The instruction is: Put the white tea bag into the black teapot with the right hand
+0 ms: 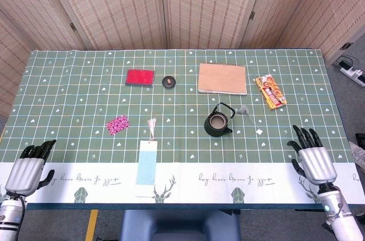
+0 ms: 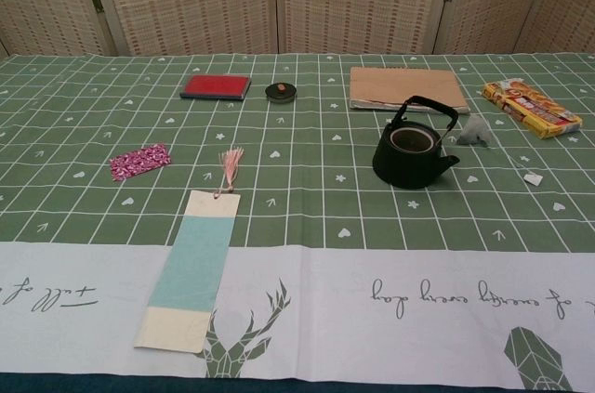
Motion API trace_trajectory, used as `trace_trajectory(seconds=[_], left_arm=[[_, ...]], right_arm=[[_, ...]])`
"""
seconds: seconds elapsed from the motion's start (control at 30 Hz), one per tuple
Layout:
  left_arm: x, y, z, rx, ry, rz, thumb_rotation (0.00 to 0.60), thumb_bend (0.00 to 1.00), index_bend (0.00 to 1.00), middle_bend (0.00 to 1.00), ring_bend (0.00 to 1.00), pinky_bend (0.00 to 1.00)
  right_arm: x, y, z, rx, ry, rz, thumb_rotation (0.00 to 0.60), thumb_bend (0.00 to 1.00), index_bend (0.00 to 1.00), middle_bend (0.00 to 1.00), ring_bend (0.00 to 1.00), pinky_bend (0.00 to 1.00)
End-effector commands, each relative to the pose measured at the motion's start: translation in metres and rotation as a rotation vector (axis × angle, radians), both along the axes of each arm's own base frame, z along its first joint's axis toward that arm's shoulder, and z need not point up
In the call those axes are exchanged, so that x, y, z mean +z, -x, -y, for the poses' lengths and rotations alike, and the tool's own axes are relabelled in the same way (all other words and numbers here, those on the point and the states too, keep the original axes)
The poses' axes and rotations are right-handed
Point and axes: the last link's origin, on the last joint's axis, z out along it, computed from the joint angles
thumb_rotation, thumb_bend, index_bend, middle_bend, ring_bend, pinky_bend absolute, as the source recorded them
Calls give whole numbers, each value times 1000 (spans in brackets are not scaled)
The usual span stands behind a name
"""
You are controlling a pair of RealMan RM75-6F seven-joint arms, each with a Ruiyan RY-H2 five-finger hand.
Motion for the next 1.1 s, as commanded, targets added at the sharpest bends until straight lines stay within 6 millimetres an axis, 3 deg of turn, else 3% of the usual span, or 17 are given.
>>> trace_trajectory(seconds=[0.03,0.5,1.1], left_arm=[[1,0,1,-1,-1,1,600,377,0,84,157,136],[3,-1,3,-8,2,16,600,377,0,86,158,137],[5,0,3,-7,1,22,600,377,0,86,158,138]], right_arm=[[-4,-2,13,-4,-4,3,600,422,323,0,0,0],[-33,-13,70,-87,-36,166,600,423,374,0,0,0],[-72,-23,106,-174,-67,104,600,423,387,0,0,0]])
